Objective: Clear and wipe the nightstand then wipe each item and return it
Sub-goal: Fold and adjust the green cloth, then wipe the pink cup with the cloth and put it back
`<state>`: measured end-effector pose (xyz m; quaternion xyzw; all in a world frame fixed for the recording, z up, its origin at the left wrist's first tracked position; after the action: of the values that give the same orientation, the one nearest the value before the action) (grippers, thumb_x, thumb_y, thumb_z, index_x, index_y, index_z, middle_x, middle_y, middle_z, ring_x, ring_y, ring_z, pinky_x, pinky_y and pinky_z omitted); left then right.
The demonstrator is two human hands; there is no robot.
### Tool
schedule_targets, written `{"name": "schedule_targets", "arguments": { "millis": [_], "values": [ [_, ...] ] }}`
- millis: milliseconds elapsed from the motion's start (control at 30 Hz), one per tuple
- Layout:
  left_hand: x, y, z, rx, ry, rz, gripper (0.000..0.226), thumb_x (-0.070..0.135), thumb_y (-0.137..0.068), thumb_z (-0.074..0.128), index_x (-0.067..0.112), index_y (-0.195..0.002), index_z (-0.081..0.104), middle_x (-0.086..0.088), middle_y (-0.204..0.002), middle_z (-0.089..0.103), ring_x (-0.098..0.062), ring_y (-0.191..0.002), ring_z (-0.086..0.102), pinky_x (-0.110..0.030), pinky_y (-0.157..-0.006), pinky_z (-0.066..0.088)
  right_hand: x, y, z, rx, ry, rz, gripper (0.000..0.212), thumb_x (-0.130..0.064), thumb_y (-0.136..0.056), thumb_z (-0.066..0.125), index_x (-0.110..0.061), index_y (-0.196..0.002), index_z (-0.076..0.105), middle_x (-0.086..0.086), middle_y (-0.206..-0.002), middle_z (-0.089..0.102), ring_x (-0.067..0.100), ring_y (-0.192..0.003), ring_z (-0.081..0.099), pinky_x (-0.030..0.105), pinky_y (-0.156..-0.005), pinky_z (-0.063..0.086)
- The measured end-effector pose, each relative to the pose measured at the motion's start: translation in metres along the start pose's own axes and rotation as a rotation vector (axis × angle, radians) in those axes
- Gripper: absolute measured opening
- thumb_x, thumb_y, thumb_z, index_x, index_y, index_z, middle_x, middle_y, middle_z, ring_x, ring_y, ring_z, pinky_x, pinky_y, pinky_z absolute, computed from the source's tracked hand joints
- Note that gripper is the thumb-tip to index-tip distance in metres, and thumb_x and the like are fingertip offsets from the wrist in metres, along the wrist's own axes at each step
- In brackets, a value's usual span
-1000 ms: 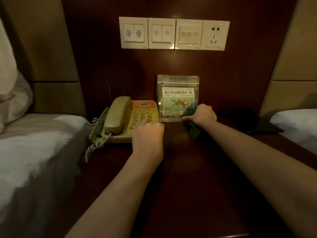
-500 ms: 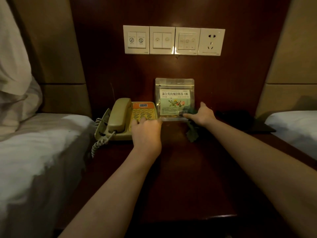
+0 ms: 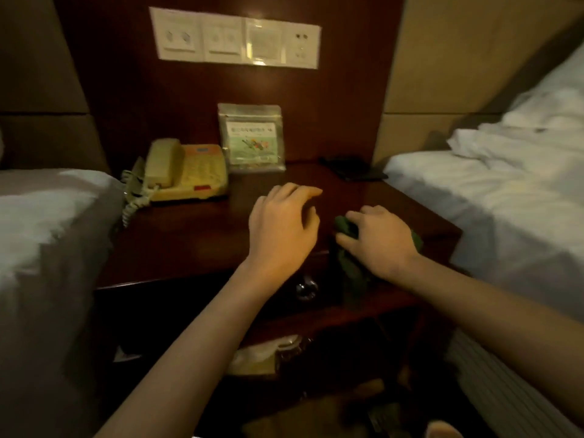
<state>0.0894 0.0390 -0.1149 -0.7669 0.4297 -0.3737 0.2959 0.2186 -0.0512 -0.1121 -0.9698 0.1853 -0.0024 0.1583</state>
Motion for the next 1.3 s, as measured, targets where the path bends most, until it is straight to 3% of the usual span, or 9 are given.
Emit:
{"name": "schedule_targets", "arguments": {
  "millis": [133,267,367,533,700,833,1033,1200,1300],
  "values": [
    [0.055,0.056,0.021,-0.036,0.489,0.073,0.022,0.011,-0.09,0.059,0.019,-0.107,0.069,0.007,-0.097,0.067,-0.008,-0.081,0.065,-0.023,-0.072,0.054,0.033,0.089,-0.014,-0.001,-0.004,0.133,0.024,-0.044,-0.089,0.054,-0.021,-0.085,0.056,-0.002,-0.081,0.052,0.02,-0.085,0.056,0.032,-0.065,0.043],
    [0.099,0.114,0.062,-0.196,0.747,0.128,0.023,0.022,-0.094,0.049,0.023,-0.111,0.064,0.011,-0.09,0.066,-0.017,-0.058,0.062,-0.039,-0.055,0.051,0.091,0.183,0.006,-0.101,-0.247,0.522,0.028,-0.037,-0.088,0.06,-0.01,-0.078,0.063,0.004,-0.062,0.057,0.017,-0.059,0.054,0.032,-0.054,0.04],
    [0.121,0.162,0.104,-0.473,0.713,0.072,0.027,0.025,-0.093,0.05,0.026,-0.116,0.063,0.017,-0.091,0.064,-0.004,-0.072,0.062,-0.034,-0.067,0.054,0.123,0.255,0.031,-0.184,-0.338,0.742,0.028,-0.031,-0.089,0.06,-0.004,-0.082,0.066,0.01,-0.067,0.06,0.017,-0.059,0.056,0.024,-0.05,0.041],
    [0.136,0.256,0.172,-1.089,0.357,-0.015,0.035,0.029,-0.089,0.059,0.027,-0.124,0.056,0.006,-0.114,0.064,-0.014,-0.103,0.061,-0.038,-0.088,0.051,0.141,0.351,0.094,-0.228,-0.334,0.975,0.015,-0.023,-0.088,0.061,-0.015,-0.099,0.065,0.002,-0.077,0.06,0.009,-0.061,0.055,0.017,-0.047,0.041],
    [0.133,0.326,0.209,-1.411,0.323,-0.15,0.011,0.016,-0.089,0.06,0.021,-0.099,0.062,-0.013,-0.108,0.067,-0.019,-0.092,0.061,-0.036,-0.08,0.048,0.151,0.408,0.166,-0.327,-0.4,1.105,0.033,-0.019,-0.085,0.062,-0.019,-0.118,0.062,0.001,-0.092,0.063,0.014,-0.08,0.062,0.028,-0.069,0.055],
    [0.129,0.362,0.24,-1.379,0.309,-0.326,0.034,0.009,-0.093,0.053,0.011,-0.127,0.054,-0.013,-0.12,0.061,-0.026,-0.108,0.058,-0.034,-0.085,0.048,0.166,0.422,0.21,-0.43,-0.357,1.05,0.047,-0.021,-0.086,0.06,-0.025,-0.131,0.051,0.004,-0.104,0.063,0.017,-0.087,0.063,0.033,-0.074,0.057],
    [0.127,0.378,0.271,-1.164,0.327,-0.484,0.032,0.006,-0.09,0.053,0.011,-0.121,0.06,-0.008,-0.118,0.064,-0.024,-0.107,0.059,-0.026,-0.08,0.045,0.186,0.404,0.253,-0.485,-0.175,0.839,0.065,-0.029,-0.092,0.053,-0.033,-0.147,0.02,0.009,-0.107,0.062,0.028,-0.092,0.062,0.033,-0.066,0.051],
    [0.131,0.377,0.273,-1.013,0.492,-0.61,0.024,0.008,-0.091,0.058,0.012,-0.114,0.063,-0.005,-0.113,0.063,-0.022,-0.108,0.058,-0.023,-0.078,0.04,0.193,0.395,0.267,-0.333,-0.13,0.953,0.04,-0.034,-0.09,0.057,-0.019,-0.127,0.05,0.009,-0.107,0.062,0.029,-0.099,0.06,0.031,-0.066,0.041],
    [0.142,0.377,0.256,-0.902,0.684,-0.729,0.018,0.009,-0.09,0.06,0.017,-0.106,0.061,0.004,-0.1,0.059,-0.019,-0.102,0.057,-0.024,-0.078,0.041,0.183,0.4,0.251,-0.199,-0.123,0.941,0.03,-0.034,-0.091,0.056,-0.017,-0.116,0.054,0.007,-0.102,0.064,0.028,-0.094,0.061,0.032,-0.065,0.043]
  ]
}}
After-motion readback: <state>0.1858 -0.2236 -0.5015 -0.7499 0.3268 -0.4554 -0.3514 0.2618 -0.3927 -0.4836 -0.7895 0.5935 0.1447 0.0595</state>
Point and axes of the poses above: each hand's wrist, its own y-axis away from the middle knuckle, its own z-axis out of the palm, x = y × z, the point moved 1 cm from there along -y, towards the middle knuckle
